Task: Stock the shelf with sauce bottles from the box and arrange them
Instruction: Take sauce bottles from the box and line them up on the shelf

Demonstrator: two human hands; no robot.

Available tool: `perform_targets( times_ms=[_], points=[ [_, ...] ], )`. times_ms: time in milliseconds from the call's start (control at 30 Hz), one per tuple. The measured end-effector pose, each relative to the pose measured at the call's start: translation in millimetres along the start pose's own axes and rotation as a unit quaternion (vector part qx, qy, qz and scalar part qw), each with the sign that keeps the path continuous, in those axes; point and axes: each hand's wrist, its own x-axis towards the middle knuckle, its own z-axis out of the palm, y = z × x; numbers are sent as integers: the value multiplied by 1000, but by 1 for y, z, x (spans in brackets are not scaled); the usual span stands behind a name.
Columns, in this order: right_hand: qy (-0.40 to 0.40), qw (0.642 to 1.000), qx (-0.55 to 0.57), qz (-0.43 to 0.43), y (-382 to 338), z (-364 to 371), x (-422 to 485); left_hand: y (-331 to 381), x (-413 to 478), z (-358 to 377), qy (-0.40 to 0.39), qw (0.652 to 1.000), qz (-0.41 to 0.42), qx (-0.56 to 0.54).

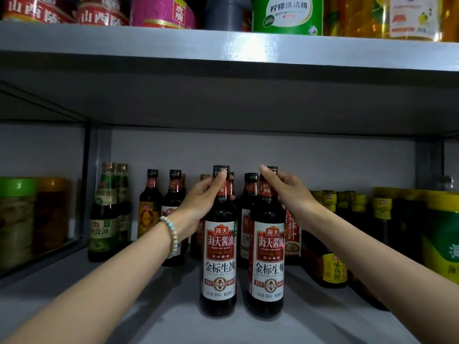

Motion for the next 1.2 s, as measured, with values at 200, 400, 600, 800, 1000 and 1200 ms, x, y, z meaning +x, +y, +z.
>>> perform_targets(
  times_ms=[200,400,600,800,1000,1200],
  points=[
    [-1,1000,-11,0,7,-1,1,-9,4,1,-7,1000,-3,-14],
    [-8,1000,-10,-4,10,0,2,-13,7,4,-14,1000,4,-12],
    [-15,1000,-23,0,8,2,1,-13,6,4,-14,999,19,21],
    [-91,981,-159,70,19,-16,-29,-26,-21,-11,-85,971,-50,219],
    [-132,976,-113,135,64,-20,-66,-70,-53,-15,-130,965,-45,224],
    [-111,984,-86,110,78,-16,-56,-78,-44,-15,-125,972,-51,192]
  ],
)
